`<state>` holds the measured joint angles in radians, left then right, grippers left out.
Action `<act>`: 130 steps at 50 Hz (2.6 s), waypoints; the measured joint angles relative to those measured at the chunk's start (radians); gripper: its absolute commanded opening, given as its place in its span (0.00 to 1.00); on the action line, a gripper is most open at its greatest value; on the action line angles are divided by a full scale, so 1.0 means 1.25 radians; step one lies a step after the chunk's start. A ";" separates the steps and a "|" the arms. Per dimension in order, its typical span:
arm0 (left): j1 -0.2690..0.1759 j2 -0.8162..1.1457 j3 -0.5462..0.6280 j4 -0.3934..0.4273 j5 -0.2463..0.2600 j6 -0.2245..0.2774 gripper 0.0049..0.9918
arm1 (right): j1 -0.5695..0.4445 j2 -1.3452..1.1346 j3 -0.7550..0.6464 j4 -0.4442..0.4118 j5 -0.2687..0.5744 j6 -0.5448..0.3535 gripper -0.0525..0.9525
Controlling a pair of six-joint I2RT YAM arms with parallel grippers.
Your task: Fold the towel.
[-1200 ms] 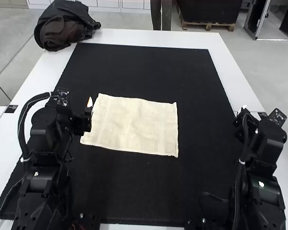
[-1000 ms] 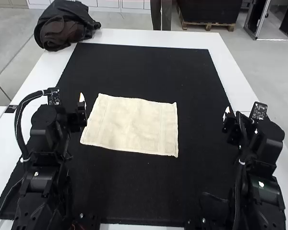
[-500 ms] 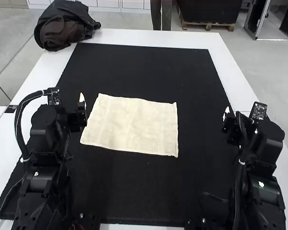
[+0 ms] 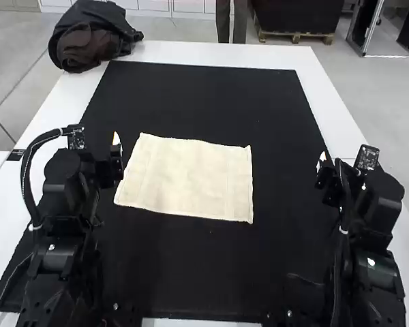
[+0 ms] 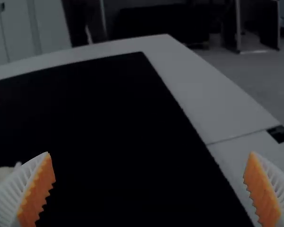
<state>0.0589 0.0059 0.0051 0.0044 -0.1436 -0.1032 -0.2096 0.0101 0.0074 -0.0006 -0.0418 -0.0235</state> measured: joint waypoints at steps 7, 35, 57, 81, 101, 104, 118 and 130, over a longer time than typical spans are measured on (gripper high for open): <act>0.000 0.000 0.000 0.000 0.000 0.000 0.97 | 0.004 0.000 0.000 0.000 0.000 0.000 0.97; 0.000 0.000 0.000 0.000 0.000 0.000 0.97 | 0.119 0.000 0.000 -0.001 -0.003 0.000 0.97; 0.000 0.000 0.000 0.000 0.000 0.000 0.97 | 0.119 0.000 0.000 -0.001 -0.003 0.000 0.97; 0.000 0.000 0.000 0.000 0.000 0.000 0.97 | 0.119 0.000 0.000 -0.001 -0.003 -0.003 0.97; 0.000 0.000 0.000 -0.001 -0.001 -0.036 0.97 | 0.119 0.000 0.000 -0.001 -0.003 -0.004 0.97; 0.000 0.000 0.000 0.000 -0.002 -0.041 0.97 | 0.119 0.000 0.000 -0.001 -0.003 -0.005 0.97; 0.000 0.000 0.000 0.074 -0.003 0.022 0.96 | 0.119 0.000 0.000 0.093 -0.011 -0.060 0.97; 0.000 0.000 0.001 0.187 0.002 0.104 0.94 | 0.119 0.000 0.000 0.222 -0.012 -0.193 0.95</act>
<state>0.0586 0.0059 0.0059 0.2379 -0.1417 0.0265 -0.0608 0.0097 0.0071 0.2775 -0.0566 -0.2646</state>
